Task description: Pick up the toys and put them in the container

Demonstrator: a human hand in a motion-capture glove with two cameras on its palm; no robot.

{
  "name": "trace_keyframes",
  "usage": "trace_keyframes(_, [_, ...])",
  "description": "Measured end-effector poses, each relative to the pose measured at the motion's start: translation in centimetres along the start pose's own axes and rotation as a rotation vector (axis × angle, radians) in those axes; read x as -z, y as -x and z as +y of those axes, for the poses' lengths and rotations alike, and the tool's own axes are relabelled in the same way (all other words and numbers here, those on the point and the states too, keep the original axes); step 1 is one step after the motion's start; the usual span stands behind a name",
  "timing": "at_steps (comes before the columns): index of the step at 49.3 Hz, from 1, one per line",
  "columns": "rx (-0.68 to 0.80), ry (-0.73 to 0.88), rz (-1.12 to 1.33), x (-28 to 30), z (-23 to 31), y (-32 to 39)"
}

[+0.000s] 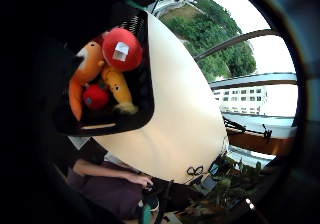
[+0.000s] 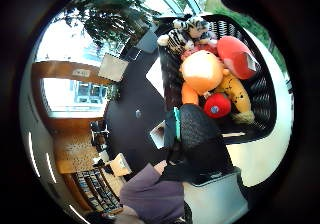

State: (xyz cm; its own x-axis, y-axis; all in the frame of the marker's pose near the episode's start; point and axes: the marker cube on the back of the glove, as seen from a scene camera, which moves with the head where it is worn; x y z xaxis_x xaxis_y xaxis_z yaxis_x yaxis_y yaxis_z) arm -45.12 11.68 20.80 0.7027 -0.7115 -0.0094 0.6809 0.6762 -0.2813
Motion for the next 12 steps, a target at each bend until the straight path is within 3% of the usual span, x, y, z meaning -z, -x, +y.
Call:
trace_keyframes(2, [0.149,0.006,-0.084,0.2,0.6,0.2])
trace_keyframes(5, [0.208,0.011,-0.123,0.2,0.7,0.9])
trace_keyframes(10, [0.156,0.003,-0.139,0.2,0.1,3.3])
trace_keyframes(12, [0.036,0.003,-0.06,-0.1,-0.3,2.8])
